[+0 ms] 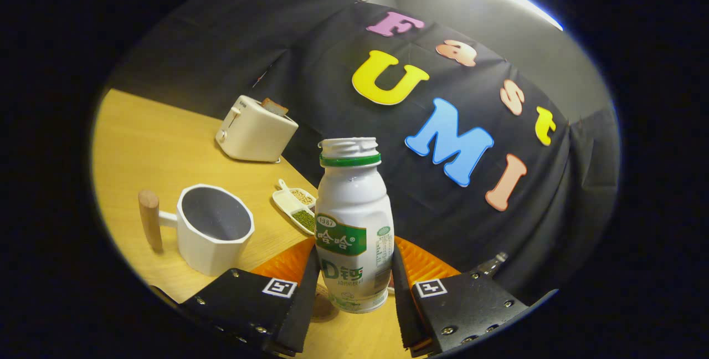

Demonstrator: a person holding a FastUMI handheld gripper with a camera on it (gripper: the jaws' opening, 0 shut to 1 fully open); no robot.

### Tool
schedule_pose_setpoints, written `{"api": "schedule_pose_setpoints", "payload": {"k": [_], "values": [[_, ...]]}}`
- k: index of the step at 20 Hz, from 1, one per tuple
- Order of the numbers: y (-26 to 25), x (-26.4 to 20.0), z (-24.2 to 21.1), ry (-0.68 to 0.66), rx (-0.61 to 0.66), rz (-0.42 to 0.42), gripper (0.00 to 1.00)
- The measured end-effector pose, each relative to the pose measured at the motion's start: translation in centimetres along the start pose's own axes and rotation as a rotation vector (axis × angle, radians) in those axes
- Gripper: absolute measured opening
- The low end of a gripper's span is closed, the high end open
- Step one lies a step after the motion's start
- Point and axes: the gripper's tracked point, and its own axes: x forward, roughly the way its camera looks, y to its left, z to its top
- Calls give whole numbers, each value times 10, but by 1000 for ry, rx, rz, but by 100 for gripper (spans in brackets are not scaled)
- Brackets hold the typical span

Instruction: Take the bottle from table, then pour the juice into the cup, finally place the bottle on the coaster

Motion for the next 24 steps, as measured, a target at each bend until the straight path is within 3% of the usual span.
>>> {"api": "schedule_pose_setpoints", "payload": {"k": [3,10,20,22,24], "values": [[-3,7,-10,15,199,20,63],[8,17,-39,72,471,77,63],[1,14,-45,57,515,75,68],[-4,9,-37,31,514,68,72],[-10,11,-29,-9,503,47,95]]}}
